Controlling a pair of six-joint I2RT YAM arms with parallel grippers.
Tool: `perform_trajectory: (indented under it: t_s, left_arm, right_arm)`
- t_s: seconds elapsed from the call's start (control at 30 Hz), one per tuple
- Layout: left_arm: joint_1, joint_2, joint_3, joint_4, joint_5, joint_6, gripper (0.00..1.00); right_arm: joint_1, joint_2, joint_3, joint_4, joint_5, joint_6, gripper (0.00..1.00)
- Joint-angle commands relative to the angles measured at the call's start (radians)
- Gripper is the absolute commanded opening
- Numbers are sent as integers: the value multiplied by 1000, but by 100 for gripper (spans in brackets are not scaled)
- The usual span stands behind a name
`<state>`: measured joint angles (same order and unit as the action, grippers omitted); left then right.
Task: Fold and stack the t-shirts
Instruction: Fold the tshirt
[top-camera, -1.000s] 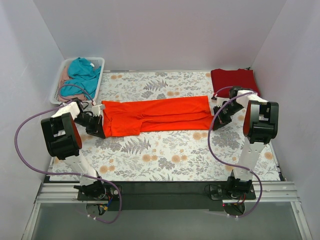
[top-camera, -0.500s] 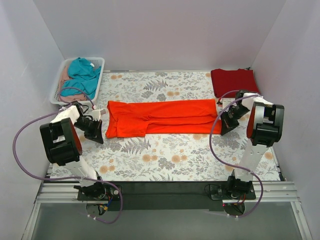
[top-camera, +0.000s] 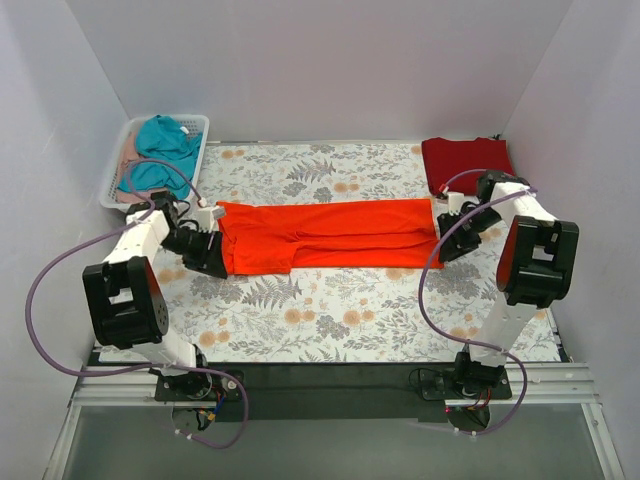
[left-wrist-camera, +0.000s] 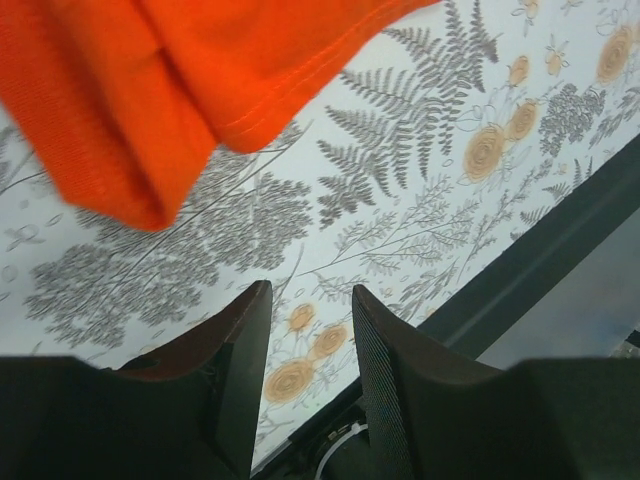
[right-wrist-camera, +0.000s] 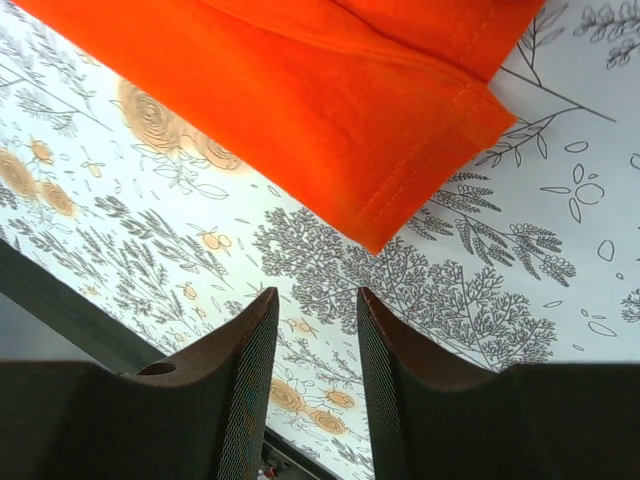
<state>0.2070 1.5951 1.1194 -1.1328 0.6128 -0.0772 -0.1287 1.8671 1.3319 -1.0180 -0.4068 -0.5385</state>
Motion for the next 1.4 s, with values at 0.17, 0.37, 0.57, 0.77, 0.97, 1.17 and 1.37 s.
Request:
perform_trajectory:
  t_s: [0.17,0.37,0.57,0.77,0.97,1.17,1.37]
  left_arm:
    - [-161,-58,-122,252,-17,-284,38]
    - [-169,29,-135,362,-74,-394,38]
    - [-169,80,-148,427,-124,-455,40]
    - [-169,121,-142,445,-136,-483,42]
    - [-169,138,-132,446,-91,-507,35]
    - [-169,108,-60,345,-10,-487,5]
    - [-169,114,103,243,82,-493,0]
  right_arm:
    - [18,-62,49,-34,-112,15,39]
    - [47,-59,59,-22,-184,32,38]
    - [109,-117,14,111,-251,100,38]
    - [282,-177,-80,355,-287,241,37]
    - [480,-163,-129,573,-273,359,47]
    - [580,-105,-126,661,-311,410,59]
    - [581,-95,-115,656,-329,414,60]
